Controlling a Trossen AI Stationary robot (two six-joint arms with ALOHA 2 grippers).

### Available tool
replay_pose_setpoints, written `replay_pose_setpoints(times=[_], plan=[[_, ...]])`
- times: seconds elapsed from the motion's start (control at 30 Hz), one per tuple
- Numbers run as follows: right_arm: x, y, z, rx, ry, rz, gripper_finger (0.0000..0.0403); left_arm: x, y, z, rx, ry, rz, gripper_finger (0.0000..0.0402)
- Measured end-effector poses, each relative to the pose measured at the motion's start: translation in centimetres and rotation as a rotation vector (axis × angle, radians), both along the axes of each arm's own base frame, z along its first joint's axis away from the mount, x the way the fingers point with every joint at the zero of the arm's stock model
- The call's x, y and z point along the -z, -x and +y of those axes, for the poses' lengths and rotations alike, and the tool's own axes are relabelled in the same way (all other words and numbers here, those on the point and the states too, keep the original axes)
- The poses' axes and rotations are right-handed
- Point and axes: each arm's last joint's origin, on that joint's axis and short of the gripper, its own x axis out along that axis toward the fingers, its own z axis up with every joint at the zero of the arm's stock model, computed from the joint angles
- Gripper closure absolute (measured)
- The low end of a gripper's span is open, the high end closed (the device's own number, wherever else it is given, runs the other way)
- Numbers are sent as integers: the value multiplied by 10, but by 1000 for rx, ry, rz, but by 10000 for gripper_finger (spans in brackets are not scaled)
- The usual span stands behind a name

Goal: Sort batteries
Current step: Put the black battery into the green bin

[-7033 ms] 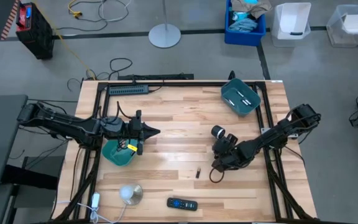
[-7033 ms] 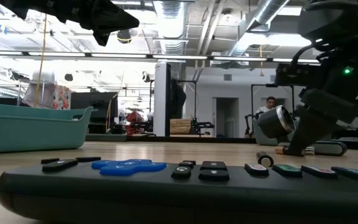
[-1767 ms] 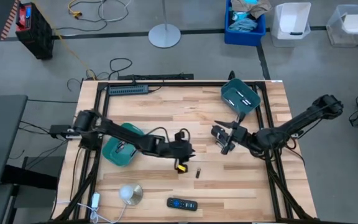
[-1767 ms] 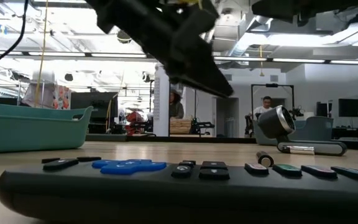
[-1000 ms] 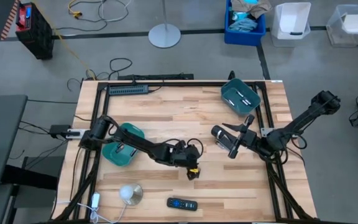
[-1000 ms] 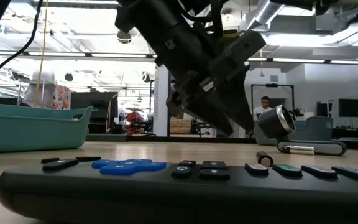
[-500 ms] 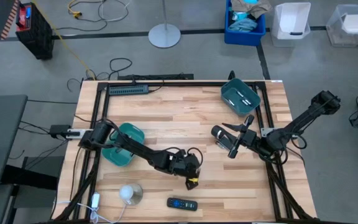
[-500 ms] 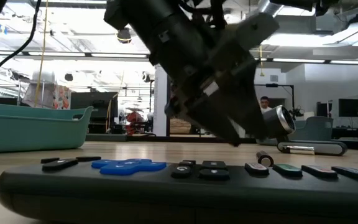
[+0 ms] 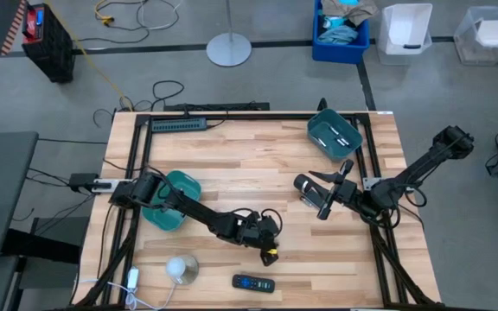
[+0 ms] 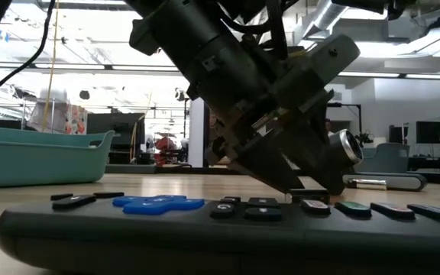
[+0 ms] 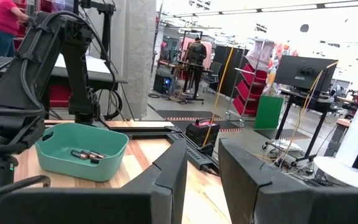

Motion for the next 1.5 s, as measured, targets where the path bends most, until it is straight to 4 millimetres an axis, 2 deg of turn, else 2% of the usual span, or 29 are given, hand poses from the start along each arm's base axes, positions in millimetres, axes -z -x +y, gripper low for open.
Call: replay_pose_setpoints(times=[0.4, 0.6, 0.73, 1.03, 1.3, 1.5], plan=[[0, 0, 0, 0, 1, 0, 294, 9, 5, -7, 199, -150, 75, 188], [0, 0, 0, 0, 1, 0, 294, 10, 7, -6, 241, -203, 106, 194], [0, 0, 0, 0, 1, 1, 294, 13, 8, 0, 239, -211, 148, 228], [0, 0, 0, 0, 1, 1, 294, 16, 9, 15, 208, -187, 214, 358], [0, 0, 0, 0, 3, 4, 294, 13, 9, 18, 230, -207, 211, 362], [1, 0, 0, 0, 6, 8, 294, -4, 12, 21, 248, -239, 195, 362]])
